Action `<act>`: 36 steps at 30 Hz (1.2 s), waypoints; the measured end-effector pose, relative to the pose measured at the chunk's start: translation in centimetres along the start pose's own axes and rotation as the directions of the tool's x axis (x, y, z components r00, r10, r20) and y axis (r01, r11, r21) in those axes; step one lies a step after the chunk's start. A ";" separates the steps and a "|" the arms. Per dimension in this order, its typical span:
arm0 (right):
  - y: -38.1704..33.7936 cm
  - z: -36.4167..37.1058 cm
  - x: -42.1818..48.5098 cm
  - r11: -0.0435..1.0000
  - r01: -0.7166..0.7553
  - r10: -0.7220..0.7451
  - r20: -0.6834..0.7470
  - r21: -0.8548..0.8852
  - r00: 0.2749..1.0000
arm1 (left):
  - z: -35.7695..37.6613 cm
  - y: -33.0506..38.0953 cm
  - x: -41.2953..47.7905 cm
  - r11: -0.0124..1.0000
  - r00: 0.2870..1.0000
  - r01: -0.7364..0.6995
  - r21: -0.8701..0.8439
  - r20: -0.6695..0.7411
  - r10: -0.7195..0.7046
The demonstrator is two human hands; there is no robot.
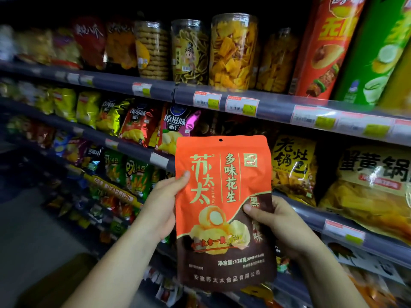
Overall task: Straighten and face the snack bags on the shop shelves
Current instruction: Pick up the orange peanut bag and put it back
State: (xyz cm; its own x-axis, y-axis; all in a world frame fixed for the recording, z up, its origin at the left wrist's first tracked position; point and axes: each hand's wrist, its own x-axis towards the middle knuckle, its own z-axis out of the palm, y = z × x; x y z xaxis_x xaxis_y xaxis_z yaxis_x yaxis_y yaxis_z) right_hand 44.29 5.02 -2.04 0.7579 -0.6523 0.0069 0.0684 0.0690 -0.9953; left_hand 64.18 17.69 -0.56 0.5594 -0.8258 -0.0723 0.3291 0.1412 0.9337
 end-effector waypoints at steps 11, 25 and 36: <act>-0.6 0.6 -0.4 1.000 0.000 0.000 -0.024 0.002 1.000 | 0.5 2.4 -0.2 0.922 0.946 -0.309 0.234 -0.020 0.323; -0.1 0.5 0.3 0.976 -0.039 0.043 -0.014 0.214 0.999 | -2.6 3.4 2.2 0.998 0.999 -0.035 -0.047 0.011 0.035; -1.8 2.6 2.9 0.992 0.108 -0.117 -0.179 -0.063 0.977 | -1.9 -1.3 1.8 0.978 0.987 -0.051 0.201 0.158 0.019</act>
State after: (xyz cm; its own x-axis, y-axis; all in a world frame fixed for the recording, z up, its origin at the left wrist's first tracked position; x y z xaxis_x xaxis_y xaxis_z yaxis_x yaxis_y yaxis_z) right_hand 48.06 4.91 0.00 0.6163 -0.7803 0.1063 0.1088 -0.0493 -0.9928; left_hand 66.22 17.02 -2.54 0.4382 -0.8989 0.0014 0.1403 0.0700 0.9876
